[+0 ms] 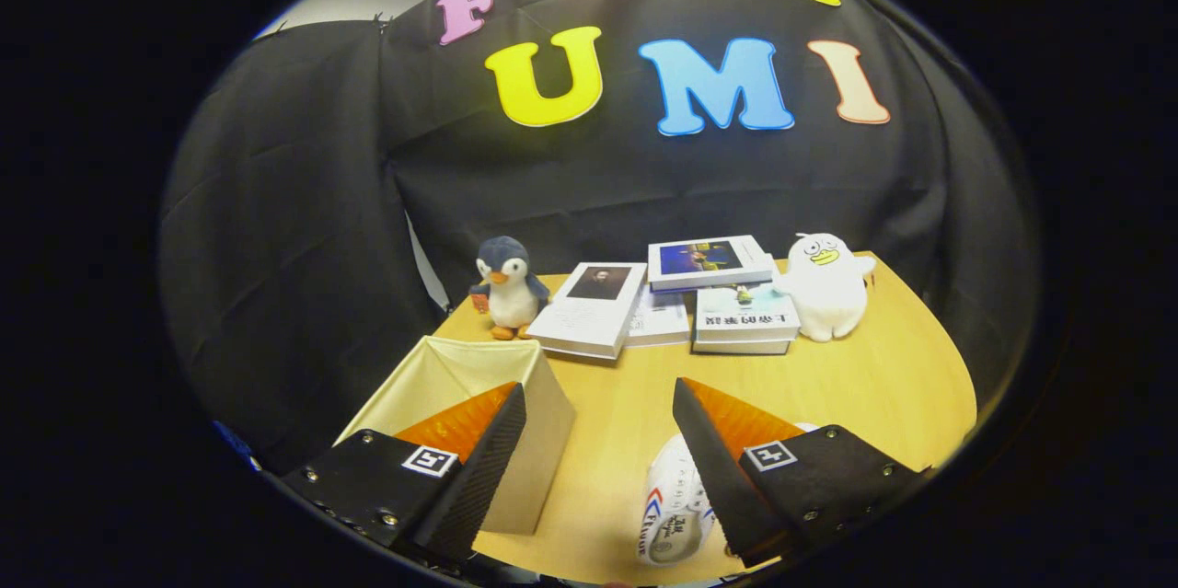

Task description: Open the storage box then place both shoes into the box .Put the left shoe in first, then the right shoe, with the right side of both shoes facing outward in a uniform manner.

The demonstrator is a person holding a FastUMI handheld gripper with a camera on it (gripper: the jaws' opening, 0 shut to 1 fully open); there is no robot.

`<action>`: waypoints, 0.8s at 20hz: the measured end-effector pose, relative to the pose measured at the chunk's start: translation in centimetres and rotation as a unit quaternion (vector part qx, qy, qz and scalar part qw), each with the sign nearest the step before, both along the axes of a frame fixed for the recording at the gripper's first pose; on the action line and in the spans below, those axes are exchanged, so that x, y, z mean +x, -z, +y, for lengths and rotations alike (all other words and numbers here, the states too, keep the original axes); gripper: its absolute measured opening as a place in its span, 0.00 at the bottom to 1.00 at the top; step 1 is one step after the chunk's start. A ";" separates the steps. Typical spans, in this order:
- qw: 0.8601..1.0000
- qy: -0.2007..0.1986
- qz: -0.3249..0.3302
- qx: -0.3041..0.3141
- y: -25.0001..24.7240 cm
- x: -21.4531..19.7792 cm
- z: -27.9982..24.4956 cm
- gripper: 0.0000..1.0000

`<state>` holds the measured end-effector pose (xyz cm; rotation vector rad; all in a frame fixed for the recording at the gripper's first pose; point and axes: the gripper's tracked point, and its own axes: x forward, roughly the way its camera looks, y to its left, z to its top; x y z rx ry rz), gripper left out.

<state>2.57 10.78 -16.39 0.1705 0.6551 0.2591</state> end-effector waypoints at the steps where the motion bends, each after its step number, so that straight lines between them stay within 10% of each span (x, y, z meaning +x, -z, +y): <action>1: 1.000 0.006 0.009 -0.002 1.0 0.0 -1.0 0.98; 16: 0.989 0.027 0.141 -0.018 13.1 -1.8 -7.2 0.98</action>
